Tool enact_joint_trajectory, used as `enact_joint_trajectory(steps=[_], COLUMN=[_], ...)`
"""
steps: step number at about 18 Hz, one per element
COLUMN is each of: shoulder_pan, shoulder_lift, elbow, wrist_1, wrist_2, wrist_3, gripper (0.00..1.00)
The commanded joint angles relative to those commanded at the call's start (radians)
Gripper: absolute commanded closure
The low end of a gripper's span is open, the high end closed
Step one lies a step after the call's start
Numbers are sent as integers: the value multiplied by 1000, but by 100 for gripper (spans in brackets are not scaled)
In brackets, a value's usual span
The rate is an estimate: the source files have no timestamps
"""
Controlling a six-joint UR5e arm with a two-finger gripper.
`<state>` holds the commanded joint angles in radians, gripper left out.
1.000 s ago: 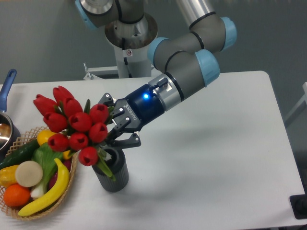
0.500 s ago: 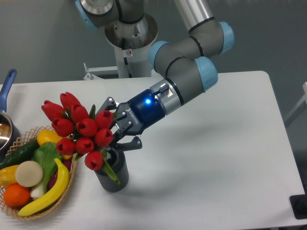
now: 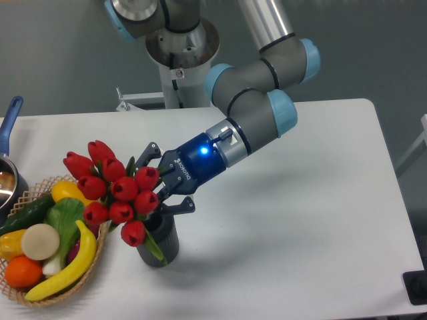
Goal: Insert the flowers into the vase
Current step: 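Push the tulip stems down into the vase opening, then settle the tulips upright in the vase and open the gripper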
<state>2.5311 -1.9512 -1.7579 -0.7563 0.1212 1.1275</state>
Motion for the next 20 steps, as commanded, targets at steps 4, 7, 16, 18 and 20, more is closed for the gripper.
enact_joint_trajectory(steps=[4,7,16,18,20], shoulder_pan=[15,25,29,29,29], shoulder_lift=[-17,-34,-45,-48,-48], elbow=[-2,-12,-52,-55,-61], wrist_1=[0,0,0,0,0], wrist_2=[3,3,8,8,8], wrist_3=[2,3,37,37,38], gripper=[60,60,60,59,59])
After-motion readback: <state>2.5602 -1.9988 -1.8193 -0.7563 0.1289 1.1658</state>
